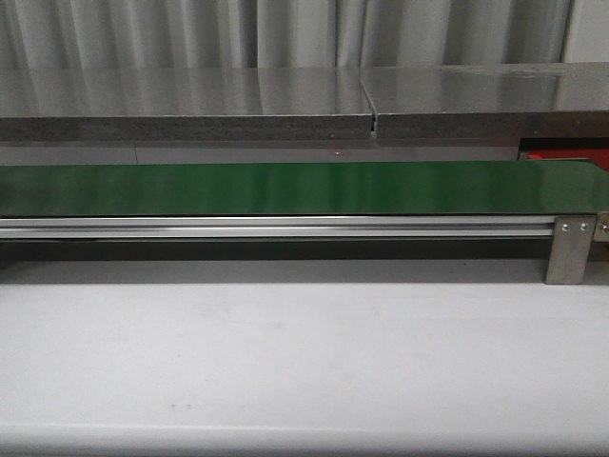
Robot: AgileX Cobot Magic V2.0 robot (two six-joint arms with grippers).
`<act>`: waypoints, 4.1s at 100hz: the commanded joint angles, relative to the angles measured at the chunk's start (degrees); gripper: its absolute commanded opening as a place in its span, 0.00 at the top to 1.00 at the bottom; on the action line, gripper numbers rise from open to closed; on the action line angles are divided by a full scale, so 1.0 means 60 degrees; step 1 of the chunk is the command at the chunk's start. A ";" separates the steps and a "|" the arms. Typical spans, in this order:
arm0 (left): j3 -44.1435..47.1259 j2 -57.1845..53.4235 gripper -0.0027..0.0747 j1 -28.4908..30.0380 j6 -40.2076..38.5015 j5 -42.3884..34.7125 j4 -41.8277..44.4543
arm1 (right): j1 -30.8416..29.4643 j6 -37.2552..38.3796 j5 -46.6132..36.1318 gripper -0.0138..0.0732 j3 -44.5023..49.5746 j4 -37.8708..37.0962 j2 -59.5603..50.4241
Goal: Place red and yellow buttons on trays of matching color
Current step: 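Lift the held yellow button with the left gripper toward the belt, then set the yellow button on the belt and open the left gripper, then grasp a red push-button from the pile with the left gripper, then set the red button on the belt and open the left gripper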
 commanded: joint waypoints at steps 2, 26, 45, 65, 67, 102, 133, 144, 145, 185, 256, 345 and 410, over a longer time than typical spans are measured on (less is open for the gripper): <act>-0.0617 -0.0796 0.10 -0.0029 -0.0004 -0.0177 -0.0133 | 0.0016 -0.0086 -0.0584 0.98 -0.0240 0.0146 0.0007; -0.0677 -0.1222 0.10 0.0742 -0.0004 0.0082 -0.0133 | 0.0016 -0.0086 -0.0584 0.98 -0.0240 0.0146 0.0007; -0.0466 -0.1222 0.10 0.2003 -0.0004 0.0352 -0.0133 | 0.0016 -0.0086 -0.0584 0.98 -0.0240 0.0146 0.0007; 0.0369 -0.1202 0.10 0.2949 -0.0004 -0.0191 0.0416 | 0.0016 -0.0086 -0.0584 0.98 -0.0240 0.0146 0.0007; 0.0487 -0.1183 0.10 0.3039 -0.0004 -0.0310 0.0416 | 0.0016 -0.0086 -0.0584 0.98 -0.0240 0.0146 0.0007; 0.0956 -0.0275 0.10 0.3615 0.0236 -0.1369 0.0329 | 0.0016 -0.0086 -0.0584 0.98 -0.0240 0.0146 0.0007; 0.0835 0.0653 0.10 0.3615 0.0253 -0.2264 0.0330 | 0.0016 -0.0086 -0.0584 0.98 -0.0240 0.0146 0.0007; 0.0474 0.1048 0.10 0.3615 0.0253 -0.2210 0.0330 | 0.0016 -0.0086 -0.0584 0.98 -0.0240 0.0146 0.0007; 0.0419 0.1096 0.10 0.3615 0.0253 -0.2189 0.0330 | 0.0016 -0.0086 -0.0584 0.98 -0.0240 0.0146 0.0007; -0.0753 0.1879 0.10 0.3615 0.0492 -0.1905 0.0101 | 0.0016 -0.0086 -0.0584 0.98 -0.0240 0.0146 0.0007; -0.0838 0.1855 0.86 0.3615 0.0496 -0.1954 0.0064 | 0.0016 -0.0086 -0.0584 0.98 -0.0240 0.0146 0.0007; -0.0780 -0.0753 0.99 0.0519 0.0496 -0.0600 -0.0355 | 0.0016 -0.0086 -0.0584 0.98 -0.0240 0.0146 0.0007; 0.0837 -0.0462 0.96 0.0146 0.0496 -0.1862 -0.0333 | 0.0016 -0.0086 -0.0584 0.98 -0.0240 0.0146 0.0007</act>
